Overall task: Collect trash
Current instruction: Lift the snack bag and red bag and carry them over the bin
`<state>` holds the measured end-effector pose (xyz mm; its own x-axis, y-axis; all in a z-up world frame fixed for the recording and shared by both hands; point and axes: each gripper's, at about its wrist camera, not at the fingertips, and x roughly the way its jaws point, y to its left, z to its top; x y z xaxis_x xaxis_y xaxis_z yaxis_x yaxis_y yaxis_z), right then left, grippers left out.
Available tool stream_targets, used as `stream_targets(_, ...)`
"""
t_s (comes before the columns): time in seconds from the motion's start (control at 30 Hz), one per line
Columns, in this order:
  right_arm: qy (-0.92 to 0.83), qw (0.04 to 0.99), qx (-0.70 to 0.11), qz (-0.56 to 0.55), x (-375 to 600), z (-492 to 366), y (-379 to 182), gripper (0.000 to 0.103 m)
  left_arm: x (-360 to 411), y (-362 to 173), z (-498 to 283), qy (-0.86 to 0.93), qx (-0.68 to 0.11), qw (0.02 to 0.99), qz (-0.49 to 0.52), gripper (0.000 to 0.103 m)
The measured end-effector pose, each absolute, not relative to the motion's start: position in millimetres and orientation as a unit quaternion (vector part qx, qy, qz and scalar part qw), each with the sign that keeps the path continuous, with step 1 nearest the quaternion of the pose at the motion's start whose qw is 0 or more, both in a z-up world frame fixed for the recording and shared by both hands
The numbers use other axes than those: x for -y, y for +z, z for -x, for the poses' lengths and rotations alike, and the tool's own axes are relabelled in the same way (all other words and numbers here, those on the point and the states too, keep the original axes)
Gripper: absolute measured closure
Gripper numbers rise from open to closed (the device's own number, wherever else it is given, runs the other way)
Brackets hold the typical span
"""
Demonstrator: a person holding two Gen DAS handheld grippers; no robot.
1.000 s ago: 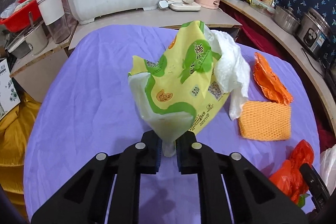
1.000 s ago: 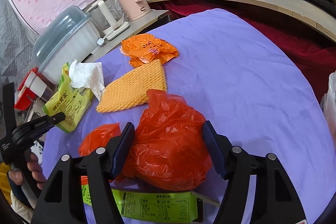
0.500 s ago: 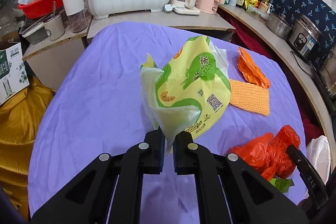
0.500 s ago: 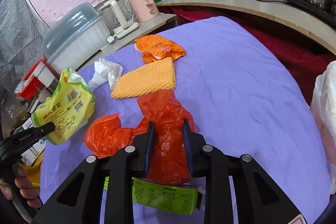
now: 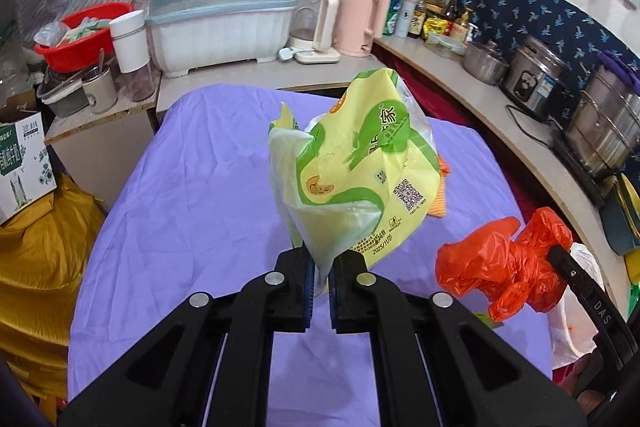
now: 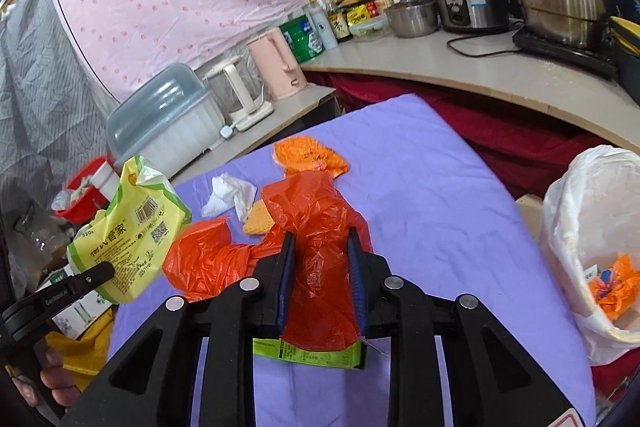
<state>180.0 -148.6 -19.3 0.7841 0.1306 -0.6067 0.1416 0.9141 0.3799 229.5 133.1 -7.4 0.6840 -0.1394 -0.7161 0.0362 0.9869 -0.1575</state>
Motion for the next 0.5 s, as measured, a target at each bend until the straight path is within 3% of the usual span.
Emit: stream_targets(0.5, -0.079, 0.928, -0.273, -0.240, 232.9, -101.3, 11.1, 0.080, -33.6, 24.6, -180.4, -0.142, -0.371, 0.917, 0.027, 0.098)
